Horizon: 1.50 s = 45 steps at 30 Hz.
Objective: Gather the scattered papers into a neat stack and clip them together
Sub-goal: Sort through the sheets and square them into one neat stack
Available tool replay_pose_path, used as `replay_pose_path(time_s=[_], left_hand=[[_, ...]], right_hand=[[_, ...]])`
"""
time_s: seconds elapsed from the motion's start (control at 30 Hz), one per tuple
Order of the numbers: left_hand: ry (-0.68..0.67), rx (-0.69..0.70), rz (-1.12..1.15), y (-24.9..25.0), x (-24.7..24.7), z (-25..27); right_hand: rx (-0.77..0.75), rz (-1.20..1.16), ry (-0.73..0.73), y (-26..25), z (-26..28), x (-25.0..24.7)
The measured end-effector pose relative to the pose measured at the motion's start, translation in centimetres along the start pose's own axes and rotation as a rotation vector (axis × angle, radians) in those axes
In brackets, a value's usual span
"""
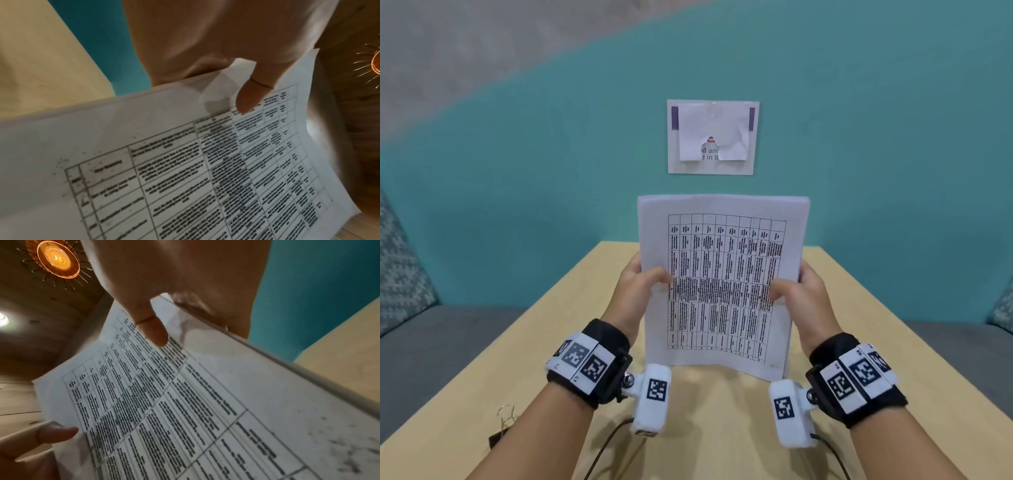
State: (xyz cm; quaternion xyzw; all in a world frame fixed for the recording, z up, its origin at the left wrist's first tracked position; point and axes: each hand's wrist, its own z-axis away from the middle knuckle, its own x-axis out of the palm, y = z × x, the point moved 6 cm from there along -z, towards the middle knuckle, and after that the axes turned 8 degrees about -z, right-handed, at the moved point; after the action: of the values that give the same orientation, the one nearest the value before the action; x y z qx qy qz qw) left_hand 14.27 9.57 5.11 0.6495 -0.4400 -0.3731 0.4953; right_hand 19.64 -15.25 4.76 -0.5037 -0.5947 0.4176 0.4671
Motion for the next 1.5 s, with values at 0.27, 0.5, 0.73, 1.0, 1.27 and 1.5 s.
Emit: replay_pose_path(time_s=[0.27, 0.5, 0.73, 1.0, 1.27, 1.5], left_hand=[[0.019, 0.009, 0.001, 0.8, 0.7, -0.3], [0.036, -0.049, 0.002, -0.2, 0.2, -0.1], [0.055, -0.017, 0.043, 0.3, 0.9, -0.4], [-0.009, -0.115, -0.018, -2.7, 1.1, -0.5], [0.14, -0.094, 0.122, -0.8, -1.5, -1.3], [0.294, -0.194, 0.42, -0.8, -1.9, -1.3]], right_hand=[[-0.112, -0.065, 0.011, -2.0, 0.4, 1.0], [-0.028, -0.067, 0.009, -0.8, 0.2, 0.6], [-0.096, -0.066, 0.002, -1.9, 0.3, 0.9], [0.083, -0.023, -0.004, 1.9, 0.1, 0.8], [0.102, -0.038, -0.072, 0.4, -0.4, -0.4], [0.221, -0.539, -0.148, 0.4, 0.3, 1.3]])
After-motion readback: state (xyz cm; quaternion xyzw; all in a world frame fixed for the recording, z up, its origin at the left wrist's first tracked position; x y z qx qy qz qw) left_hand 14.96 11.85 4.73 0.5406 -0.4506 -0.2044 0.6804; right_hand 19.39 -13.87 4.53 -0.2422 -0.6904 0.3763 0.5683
